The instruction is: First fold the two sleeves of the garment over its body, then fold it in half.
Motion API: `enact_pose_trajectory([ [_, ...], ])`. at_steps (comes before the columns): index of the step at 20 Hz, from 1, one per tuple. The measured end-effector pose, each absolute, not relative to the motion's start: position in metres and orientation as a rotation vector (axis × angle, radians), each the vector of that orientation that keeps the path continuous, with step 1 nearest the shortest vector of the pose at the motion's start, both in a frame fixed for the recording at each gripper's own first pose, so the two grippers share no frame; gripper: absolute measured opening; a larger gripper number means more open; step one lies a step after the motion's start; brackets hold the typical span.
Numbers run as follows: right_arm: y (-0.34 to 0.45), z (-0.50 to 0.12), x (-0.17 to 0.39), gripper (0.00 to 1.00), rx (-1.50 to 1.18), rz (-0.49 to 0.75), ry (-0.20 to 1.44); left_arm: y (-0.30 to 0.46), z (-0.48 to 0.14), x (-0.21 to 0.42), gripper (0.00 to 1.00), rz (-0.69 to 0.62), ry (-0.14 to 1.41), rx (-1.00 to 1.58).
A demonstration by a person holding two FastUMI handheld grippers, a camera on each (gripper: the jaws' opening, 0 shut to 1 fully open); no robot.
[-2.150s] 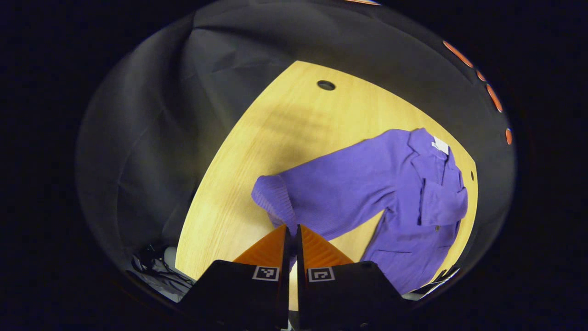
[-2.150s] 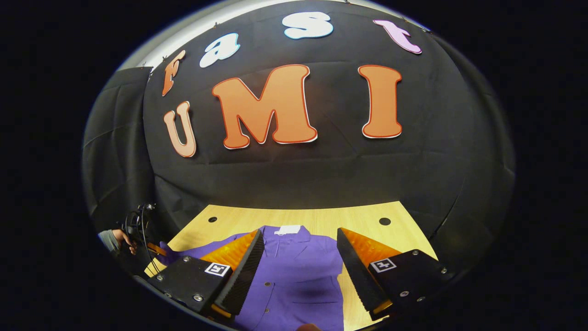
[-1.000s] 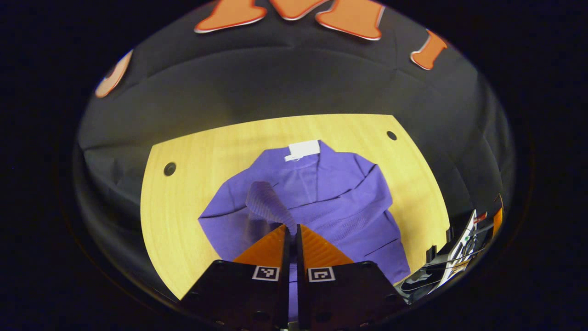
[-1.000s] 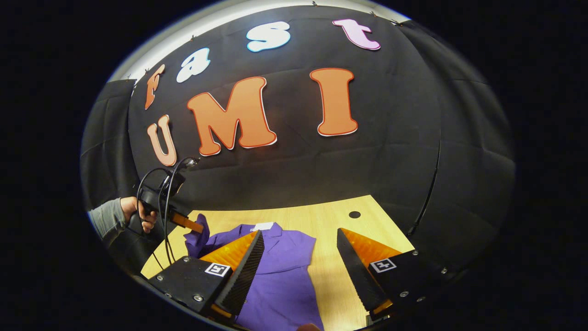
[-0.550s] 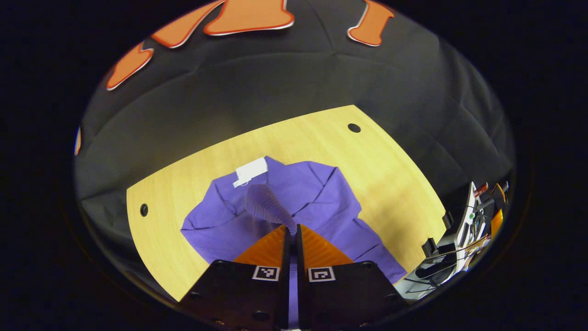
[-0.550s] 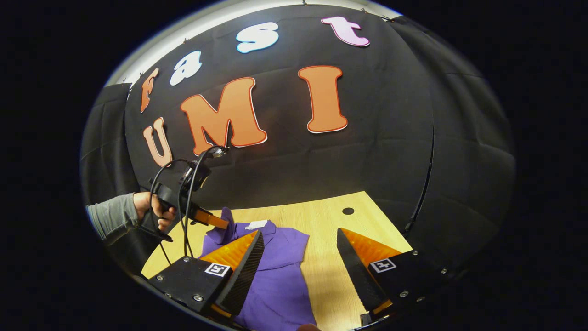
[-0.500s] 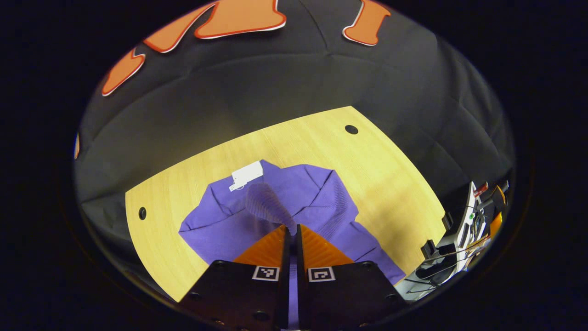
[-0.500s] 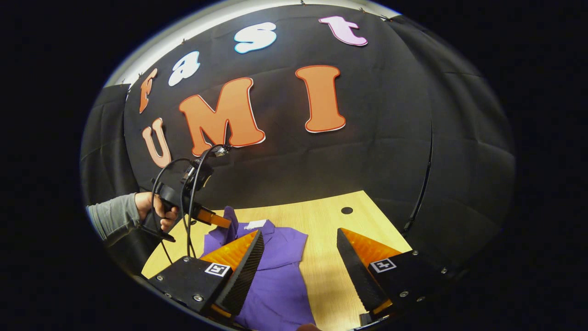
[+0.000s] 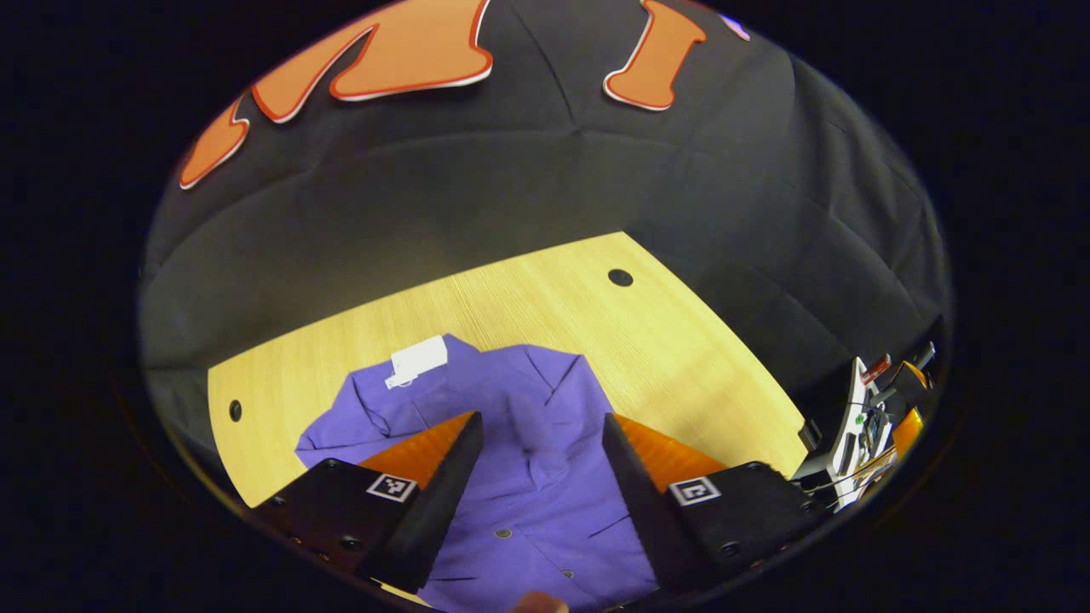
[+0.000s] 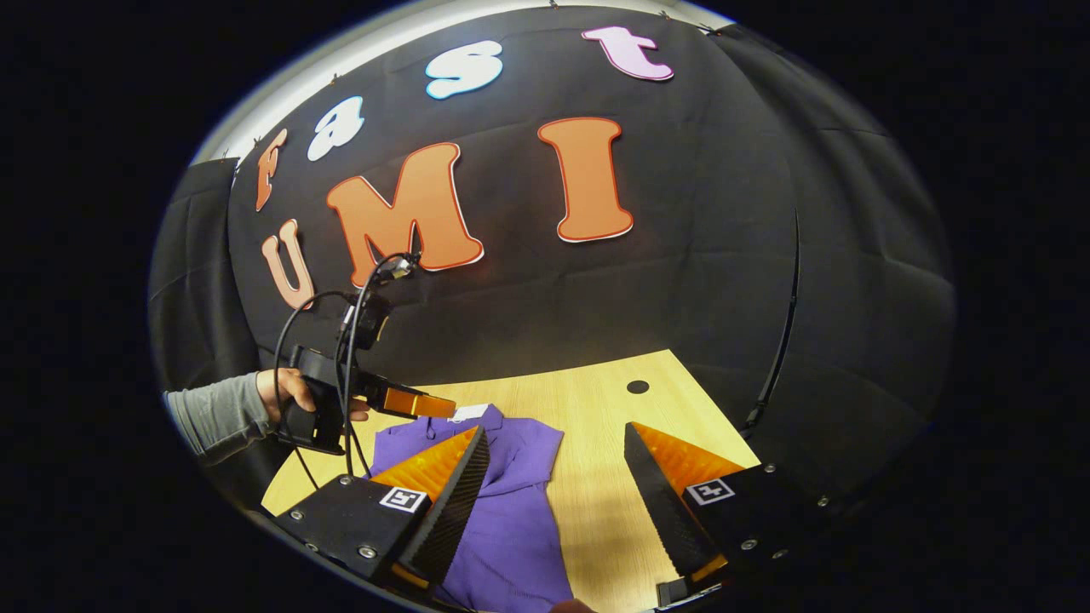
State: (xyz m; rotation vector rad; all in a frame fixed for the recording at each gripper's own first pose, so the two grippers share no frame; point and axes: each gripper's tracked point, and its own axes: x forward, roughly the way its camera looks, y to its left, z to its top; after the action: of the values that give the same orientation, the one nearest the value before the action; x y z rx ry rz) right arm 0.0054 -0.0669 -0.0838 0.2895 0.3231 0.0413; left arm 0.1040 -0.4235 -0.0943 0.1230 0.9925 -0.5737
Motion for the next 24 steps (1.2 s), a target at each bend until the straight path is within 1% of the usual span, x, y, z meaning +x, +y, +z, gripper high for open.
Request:
enact_pose_trajectory([
  [2, -0.062, -0.084, 0.008, 0.95, 0.286, 0.055, 0.325, -0.415, -0.081, 0.101, 0.93, -0.552, 0.948, 0.117],
  [4, -0.055, -0.083, 0.011, 0.95, 0.281, 0.071, 0.325, -0.402, -0.064, 0.096, 0.94, -0.532, 0.894, 0.096],
  [8, -0.035, -0.081, 0.019, 0.95, 0.238, 0.100, 0.305, -0.359, -0.022, 0.087, 0.94, -0.456, 0.694, 0.094],
  [10, -0.030, -0.072, 0.023, 0.95, 0.197, 0.098, 0.254, -0.332, -0.004, 0.076, 0.94, -0.394, 0.592, 0.103],
  [14, -0.014, -0.047, 0.032, 0.95, 0.146, 0.099, 0.114, -0.282, 0.030, 0.048, 0.94, -0.262, 0.437, 0.059],
  [16, -0.010, -0.044, 0.035, 0.94, 0.134, 0.098, 0.078, -0.259, 0.048, 0.036, 0.94, -0.200, 0.343, 0.062],
  [18, -0.001, -0.041, 0.036, 0.94, 0.148, 0.109, 0.056, -0.243, 0.071, 0.022, 0.94, -0.163, 0.256, 0.054],
  [22, 0.014, -0.021, 0.029, 0.94, 0.144, 0.141, -0.072, -0.213, 0.096, -0.012, 0.94, -0.091, 0.138, 0.058],
  [24, 0.018, -0.027, 0.028, 0.94, 0.098, 0.143, -0.074, -0.203, 0.105, -0.024, 0.93, -0.070, 0.089, 0.056],
])
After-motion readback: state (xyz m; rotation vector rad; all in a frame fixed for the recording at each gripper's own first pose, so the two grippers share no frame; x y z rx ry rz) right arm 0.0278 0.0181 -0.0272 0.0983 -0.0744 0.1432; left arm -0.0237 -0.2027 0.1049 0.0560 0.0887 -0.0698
